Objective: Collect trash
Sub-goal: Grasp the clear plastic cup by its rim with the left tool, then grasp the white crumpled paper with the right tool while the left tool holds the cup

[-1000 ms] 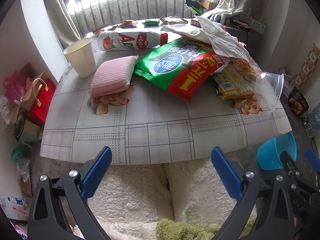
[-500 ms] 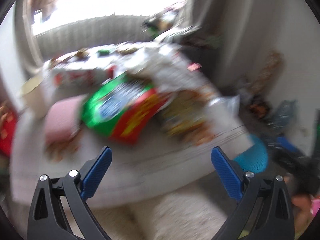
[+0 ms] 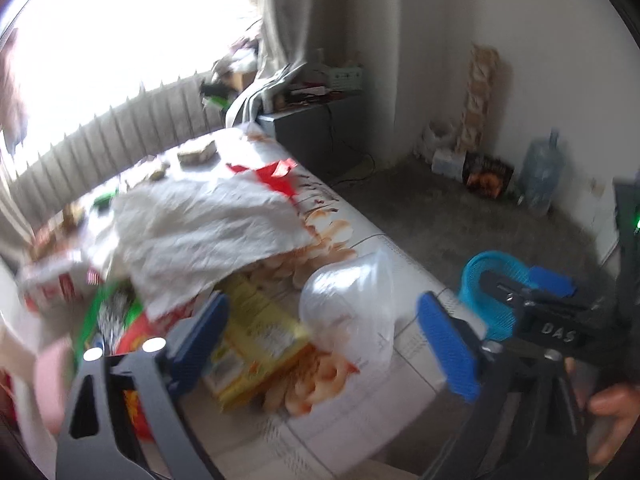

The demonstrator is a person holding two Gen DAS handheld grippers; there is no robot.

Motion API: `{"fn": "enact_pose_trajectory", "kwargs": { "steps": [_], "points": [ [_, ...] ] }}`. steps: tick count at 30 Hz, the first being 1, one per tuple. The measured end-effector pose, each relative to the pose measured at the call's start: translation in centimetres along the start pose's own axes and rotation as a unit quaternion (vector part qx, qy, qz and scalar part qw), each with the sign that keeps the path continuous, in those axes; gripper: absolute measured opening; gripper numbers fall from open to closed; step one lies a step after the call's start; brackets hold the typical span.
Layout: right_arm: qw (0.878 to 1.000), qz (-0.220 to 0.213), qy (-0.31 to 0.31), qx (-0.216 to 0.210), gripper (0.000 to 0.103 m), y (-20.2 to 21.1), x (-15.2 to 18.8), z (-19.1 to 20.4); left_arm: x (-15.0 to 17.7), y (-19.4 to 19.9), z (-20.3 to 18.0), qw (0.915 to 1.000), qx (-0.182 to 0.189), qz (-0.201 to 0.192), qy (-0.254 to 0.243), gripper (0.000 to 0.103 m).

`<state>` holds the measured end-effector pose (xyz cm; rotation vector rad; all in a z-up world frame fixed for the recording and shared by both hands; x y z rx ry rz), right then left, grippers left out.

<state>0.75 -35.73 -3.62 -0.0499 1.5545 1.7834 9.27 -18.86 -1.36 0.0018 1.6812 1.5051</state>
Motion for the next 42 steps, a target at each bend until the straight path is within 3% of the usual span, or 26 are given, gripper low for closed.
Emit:
{"fn": "enact_pose_trajectory", "kwargs": {
  "steps": [3,5,11,13,16,21,24,27,29,34,35,39,42],
  "points": [
    [1.000,0.012,-0.011,0.003,0.083,-0.7,0.2,-0.9,-0.1,-1.1,-1.1,0.9988,-0.039,0.002,-0.030,0.071],
    [1.000,0.017,-0.016,0.001,0.082,-0.8,0.4,-1.3,-0.1,-1.7,-1.3,0.9977,-0.057,0.008,-0.037,0.054],
    [1.000,0.017,-0.010,-0.007,0.080,-0.7,0.1,-1.1,0.6,-1.7,-0.7,0.9953,-0.089,0.013,-0.037,0.012],
    [1.000,0.014,-0.005,-0.010,0.079,-0.6,-0.1,-0.7,0.8,-1.4,-0.4,0.9958,-0.086,0.011,-0.029,0.008],
    [1.000,0.005,0.000,-0.014,0.078,0.1,-0.2,-0.1,1.0,-0.8,0.2,0.9970,-0.075,0.005,-0.016,0.006],
    [1.000,-0.003,0.007,-0.030,0.076,1.1,-0.4,1.0,1.8,1.6,1.8,0.9994,-0.024,-0.015,0.022,0.006],
    [0.998,0.005,0.007,-0.070,0.072,1.3,-0.9,2.1,2.4,3.1,3.1,0.9983,0.003,-0.021,0.054,0.006],
    [0.992,0.025,0.002,-0.123,0.067,1.1,-1.6,3.5,3.4,4.5,4.8,0.9960,0.005,-0.027,0.085,0.006],
    [0.982,0.049,-0.004,-0.182,0.066,0.6,-2.2,5.1,4.1,5.3,6.0,0.9944,0.003,-0.030,0.101,0.006],
    [0.933,0.140,-0.028,-0.329,0.066,-2.3,-3.1,10.2,6.3,7.0,8.8,0.9894,-0.006,-0.036,0.141,0.006],
    [0.924,0.160,-0.035,-0.347,0.066,-3.3,-3.2,11.3,6.8,7.2,9.3,0.9881,-0.006,-0.036,0.149,0.006],
    [0.908,0.207,-0.053,-0.360,0.062,-6.3,-3.3,13.8,8.2,7.3,10.8,0.9844,0.002,-0.031,0.173,0.006],
    [0.888,0.234,-0.093,-0.384,0.059,-8.5,-3.3,14.7,8.8,7.3,11.4,0.9826,0.011,-0.029,0.183,0.006]
  ]
}}
Point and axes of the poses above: each gripper's, at about its wrist camera, not at the fingertips, and y roughly against the way its jaws point, z to its left, x to its underside, the point moved 3 cm from there along -y, roughly the way its jaws point, and after that the axes turned 12 degrees about z, right-handed, at the moved point
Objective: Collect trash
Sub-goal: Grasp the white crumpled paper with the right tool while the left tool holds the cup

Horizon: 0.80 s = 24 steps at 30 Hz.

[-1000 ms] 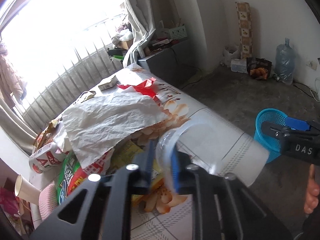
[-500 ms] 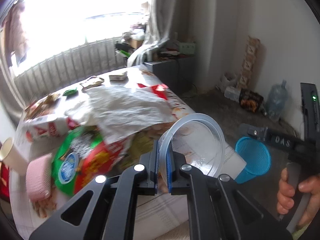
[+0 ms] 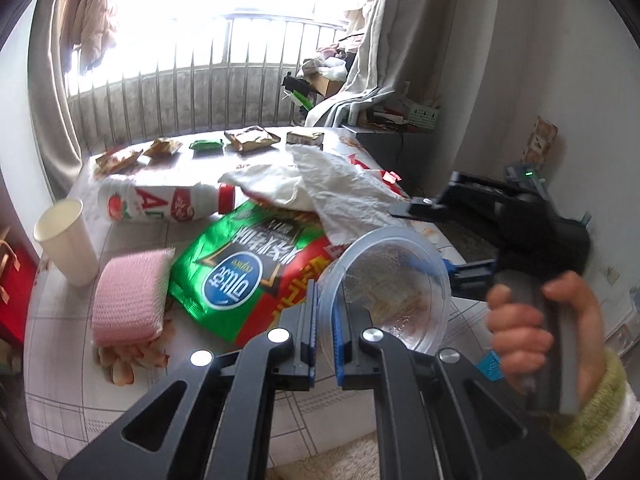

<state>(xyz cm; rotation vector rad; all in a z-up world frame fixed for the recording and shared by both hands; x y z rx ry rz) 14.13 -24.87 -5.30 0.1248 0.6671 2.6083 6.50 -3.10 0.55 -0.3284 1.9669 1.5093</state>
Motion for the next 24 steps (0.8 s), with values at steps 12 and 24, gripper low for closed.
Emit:
{"fn": "enact_pose_trajectory", "kwargs": {
  "steps": [12,24],
  "points": [
    [0.999,-0.045,0.003,-0.024,0.008,2.1,0.4,1.2,0.4,0.1,1.3,0.9996,0.021,-0.006,0.020,0.006],
    [0.980,-0.114,0.157,-0.036,0.003,5.3,1.4,7.1,0.7,1.2,2.0,0.9993,0.019,-0.019,0.027,0.006]
  ]
}}
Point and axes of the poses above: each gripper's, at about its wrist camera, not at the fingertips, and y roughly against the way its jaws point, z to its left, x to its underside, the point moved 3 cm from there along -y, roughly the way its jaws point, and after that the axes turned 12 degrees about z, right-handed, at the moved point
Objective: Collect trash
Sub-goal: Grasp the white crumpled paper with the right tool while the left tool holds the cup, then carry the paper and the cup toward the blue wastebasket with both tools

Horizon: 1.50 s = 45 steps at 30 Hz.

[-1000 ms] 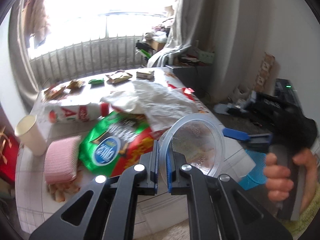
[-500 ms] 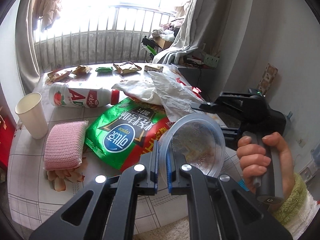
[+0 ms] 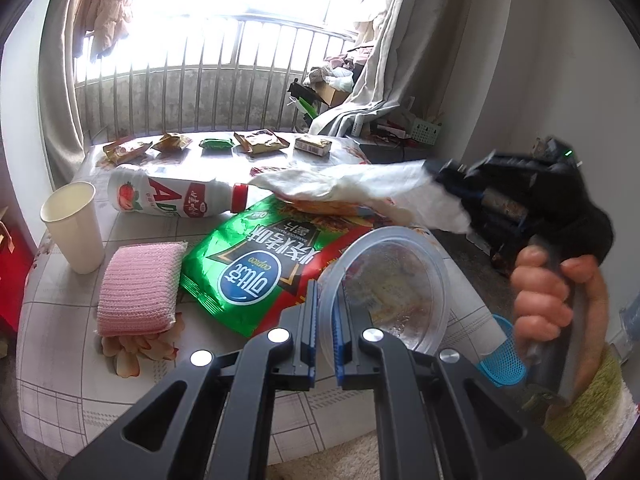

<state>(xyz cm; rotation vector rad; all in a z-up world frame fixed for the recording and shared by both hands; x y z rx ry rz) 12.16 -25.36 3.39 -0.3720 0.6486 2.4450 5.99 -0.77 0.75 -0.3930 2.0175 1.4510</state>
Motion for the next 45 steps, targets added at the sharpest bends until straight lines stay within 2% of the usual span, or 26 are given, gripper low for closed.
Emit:
{"fn": "enact_pose_trajectory", "kwargs": {
  "steps": [4,8,11,14,16,20,22,23,24,25,27,31,33,36,40,43,44,45],
  "points": [
    [0.998,-0.018,0.057,-0.016,0.003,1.2,-0.3,2.7,0.1,0.3,-0.3,1.0000,-0.001,-0.003,-0.001,0.006],
    [0.995,-0.022,0.087,-0.034,0.003,2.2,0.1,3.7,0.1,0.4,-0.5,1.0000,-0.003,-0.004,-0.004,0.006],
    [0.996,-0.015,0.082,-0.037,0.003,1.6,0.2,2.8,0.1,0.3,-0.7,1.0000,-0.003,-0.003,-0.007,0.006],
    [0.998,0.010,0.050,-0.045,0.004,0.4,0.6,0.6,0.1,0.2,-0.8,1.0000,-0.004,-0.002,-0.008,0.006],
    [0.999,0.037,0.028,-0.024,0.006,-0.4,1.4,-1.0,0.2,0.2,-0.9,0.9999,-0.006,-0.001,-0.010,0.006],
    [0.992,0.099,0.000,0.084,0.008,-2.1,3.6,-4.4,0.2,0.2,-0.8,0.9999,-0.009,0.000,-0.010,0.006],
    [0.981,0.125,0.002,0.149,0.018,-2.6,4.6,-5.6,0.2,0.1,-0.6,0.9999,-0.010,0.001,-0.009,0.006],
    [0.975,0.133,0.003,0.176,0.029,-2.6,5.0,-6.1,0.2,0.1,-0.6,0.9999,-0.011,0.002,-0.008,0.006],
    [0.972,0.137,0.005,0.191,0.038,-2.4,5.3,-6.1,0.2,0.0,-0.5,0.9999,-0.013,0.003,-0.007,0.006],
    [0.968,0.142,0.014,0.208,0.042,-2.0,5.7,-6.1,0.3,-0.1,-0.4,0.9999,-0.013,0.004,-0.007,0.006],
    [0.960,0.145,0.037,0.237,0.055,-1.2,6.0,-5.8,0.2,-0.3,-0.2,0.9999,-0.014,0.005,-0.005,0.006],
    [0.941,0.118,0.108,0.300,0.060,0.6,5.6,-3.5,0.2,-0.5,0.2,0.9999,-0.013,0.008,0.000,0.006],
    [0.936,0.097,0.137,0.308,0.060,1.3,5.2,-2.1,0.2,-0.6,0.2,0.9999,-0.013,0.009,0.001,0.006],
    [0.938,0.093,0.150,0.298,0.060,-0.1,4.2,-1.7,0.2,-0.6,0.4,0.9999,-0.011,0.011,0.002,0.006],
    [0.938,0.112,0.169,0.281,0.060,-3.3,3.6,-1.8,0.2,-0.5,0.6,0.9999,-0.014,0.009,0.004,0.006],
    [0.929,0.138,0.173,0.298,0.060,-5.7,3.4,-2.5,0.1,-0.5,0.9,0.9998,-0.015,0.006,0.008,0.006],
    [0.925,0.144,0.174,0.305,0.059,-6.3,3.4,-2.8,0.1,-0.4,1.0,0.9998,-0.015,0.006,0.009,0.006],
    [0.923,0.148,0.173,0.311,0.052,-6.8,3.4,-3.2,0.1,-0.5,1.2,0.9998,-0.014,0.006,0.011,0.006]
  ]
}}
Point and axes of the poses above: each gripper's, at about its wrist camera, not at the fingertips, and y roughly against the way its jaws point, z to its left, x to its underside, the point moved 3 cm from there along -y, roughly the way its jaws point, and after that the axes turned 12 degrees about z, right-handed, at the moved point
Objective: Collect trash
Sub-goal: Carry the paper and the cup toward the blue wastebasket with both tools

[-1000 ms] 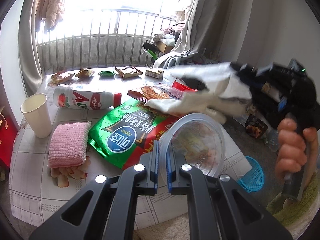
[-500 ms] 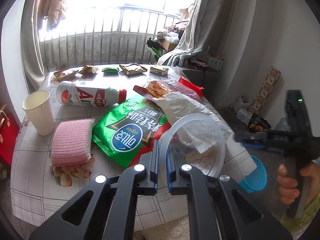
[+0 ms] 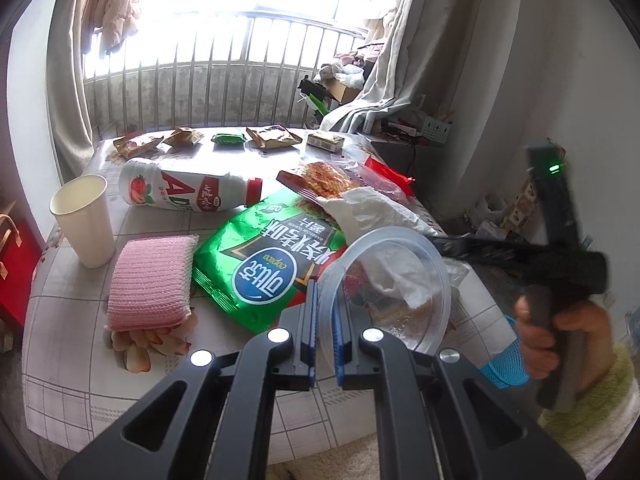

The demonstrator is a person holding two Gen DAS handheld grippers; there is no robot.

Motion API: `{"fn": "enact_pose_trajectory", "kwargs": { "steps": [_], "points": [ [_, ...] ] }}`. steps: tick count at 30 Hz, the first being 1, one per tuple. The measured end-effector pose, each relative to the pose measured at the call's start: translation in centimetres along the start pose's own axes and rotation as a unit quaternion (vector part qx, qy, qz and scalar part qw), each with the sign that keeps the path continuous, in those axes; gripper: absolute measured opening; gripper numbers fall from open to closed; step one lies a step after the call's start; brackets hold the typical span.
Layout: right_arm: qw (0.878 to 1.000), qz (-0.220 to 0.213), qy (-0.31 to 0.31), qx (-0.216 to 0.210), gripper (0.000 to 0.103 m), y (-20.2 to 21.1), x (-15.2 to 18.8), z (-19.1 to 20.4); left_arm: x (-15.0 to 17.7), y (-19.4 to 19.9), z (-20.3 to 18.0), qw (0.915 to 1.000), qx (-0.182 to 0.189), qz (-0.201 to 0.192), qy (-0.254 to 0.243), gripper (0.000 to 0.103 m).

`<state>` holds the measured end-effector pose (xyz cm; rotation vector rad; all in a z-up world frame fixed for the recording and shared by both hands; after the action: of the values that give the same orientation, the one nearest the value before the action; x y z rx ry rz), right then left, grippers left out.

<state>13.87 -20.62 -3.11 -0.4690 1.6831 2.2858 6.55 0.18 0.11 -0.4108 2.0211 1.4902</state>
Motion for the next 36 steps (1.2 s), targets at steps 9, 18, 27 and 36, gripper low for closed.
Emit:
{"fn": "enact_pose_trajectory", "kwargs": {
  "steps": [9,18,27,36],
  "points": [
    [1.000,-0.024,-0.018,-0.007,0.016,0.8,-0.4,-0.7,-0.1,-0.5,0.5,1.0000,0.006,0.005,0.005,0.006],
    [0.988,-0.075,-0.074,-0.112,0.015,4.5,-0.5,-2.7,0.0,-0.6,0.3,1.0000,0.000,0.008,0.003,0.006],
    [0.972,-0.100,-0.118,-0.179,0.002,6.2,0.1,-4.7,0.0,-0.5,-0.4,0.9999,-0.005,0.008,-0.006,0.006],
    [0.950,-0.176,-0.156,-0.205,0.001,10.7,2.6,-8.6,-0.9,0.9,-2.7,0.9995,-0.013,-0.008,-0.027,0.006]
  ]
}}
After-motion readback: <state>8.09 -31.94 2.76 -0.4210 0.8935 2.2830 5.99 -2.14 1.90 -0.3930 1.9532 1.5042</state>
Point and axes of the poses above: each gripper's, at about its wrist camera, not at the fingertips, and y roughly against the way its jaws point, z to its left, x to its underside, the point moved 3 cm from there along -y, roughly the way its jaws point, and after that the axes turned 12 degrees about z, right-handed, at the moved point
